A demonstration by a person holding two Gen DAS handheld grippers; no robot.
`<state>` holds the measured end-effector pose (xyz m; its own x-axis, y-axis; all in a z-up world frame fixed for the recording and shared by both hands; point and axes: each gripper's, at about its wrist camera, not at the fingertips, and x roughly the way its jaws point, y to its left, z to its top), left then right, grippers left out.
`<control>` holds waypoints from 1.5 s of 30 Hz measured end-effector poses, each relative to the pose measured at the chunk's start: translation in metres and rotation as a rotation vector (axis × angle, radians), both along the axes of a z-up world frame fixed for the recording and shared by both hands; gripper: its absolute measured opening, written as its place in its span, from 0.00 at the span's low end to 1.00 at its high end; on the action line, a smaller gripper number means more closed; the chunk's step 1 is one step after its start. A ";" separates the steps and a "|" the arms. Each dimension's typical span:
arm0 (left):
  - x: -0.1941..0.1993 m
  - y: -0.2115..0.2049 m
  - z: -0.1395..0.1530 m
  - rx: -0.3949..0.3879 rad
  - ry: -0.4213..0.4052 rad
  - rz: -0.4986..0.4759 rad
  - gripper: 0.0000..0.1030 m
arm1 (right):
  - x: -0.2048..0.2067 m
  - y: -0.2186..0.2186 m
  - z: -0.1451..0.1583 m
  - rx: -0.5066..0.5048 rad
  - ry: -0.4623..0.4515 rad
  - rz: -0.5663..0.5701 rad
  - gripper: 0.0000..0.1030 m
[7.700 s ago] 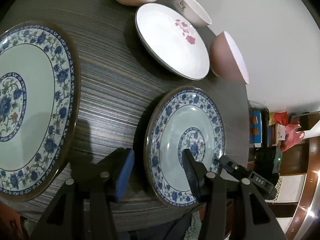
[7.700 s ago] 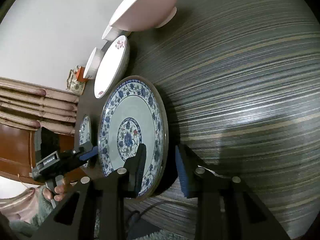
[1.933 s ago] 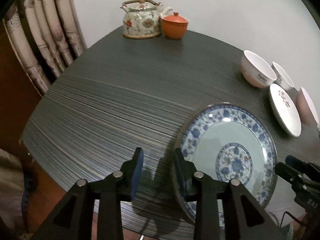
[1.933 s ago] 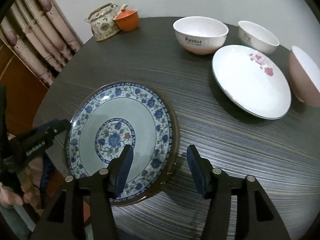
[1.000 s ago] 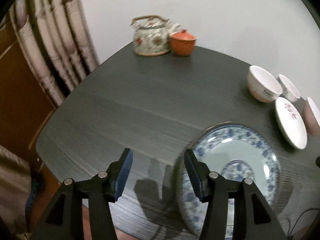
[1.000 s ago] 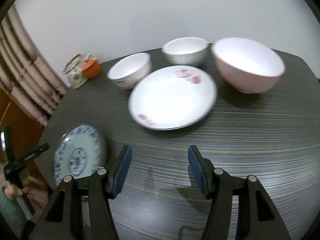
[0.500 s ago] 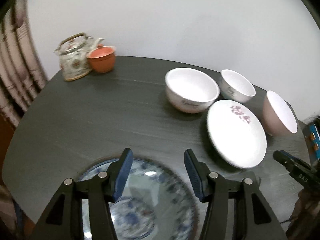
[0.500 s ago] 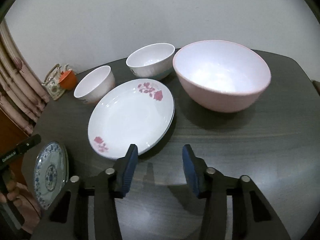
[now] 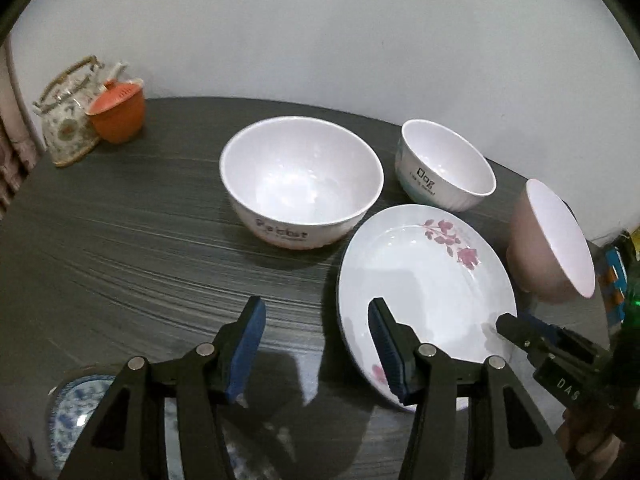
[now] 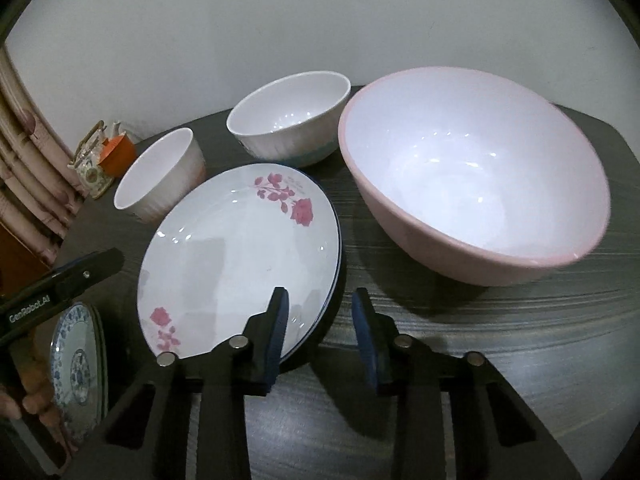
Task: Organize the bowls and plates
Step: 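Move both tools open toward the white pink-flowered plate, then close the right tool on the pink-flowered plate rim and lift it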
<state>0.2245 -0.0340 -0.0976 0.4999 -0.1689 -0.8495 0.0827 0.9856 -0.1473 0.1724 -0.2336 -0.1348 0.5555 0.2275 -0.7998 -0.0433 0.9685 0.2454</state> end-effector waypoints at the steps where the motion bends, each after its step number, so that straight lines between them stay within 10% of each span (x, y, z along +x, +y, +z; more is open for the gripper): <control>1: 0.003 -0.001 -0.003 -0.007 0.007 -0.001 0.53 | 0.004 -0.002 -0.004 0.009 0.009 0.000 0.26; 15: 0.024 -0.013 -0.028 -0.052 0.110 -0.056 0.53 | 0.017 -0.024 -0.019 0.076 0.013 0.001 0.23; 19: 0.025 -0.014 -0.033 -0.057 0.126 -0.068 0.37 | 0.016 -0.025 -0.018 0.094 0.008 0.011 0.23; 45: 0.039 -0.006 -0.036 -0.055 0.113 -0.097 0.20 | 0.027 -0.023 -0.015 0.105 0.005 0.018 0.14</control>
<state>0.2631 -0.0401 -0.1335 0.3810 -0.2597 -0.8873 0.1567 0.9640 -0.2149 0.1991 -0.2561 -0.1502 0.5468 0.3202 -0.7736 -0.0589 0.9364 0.3459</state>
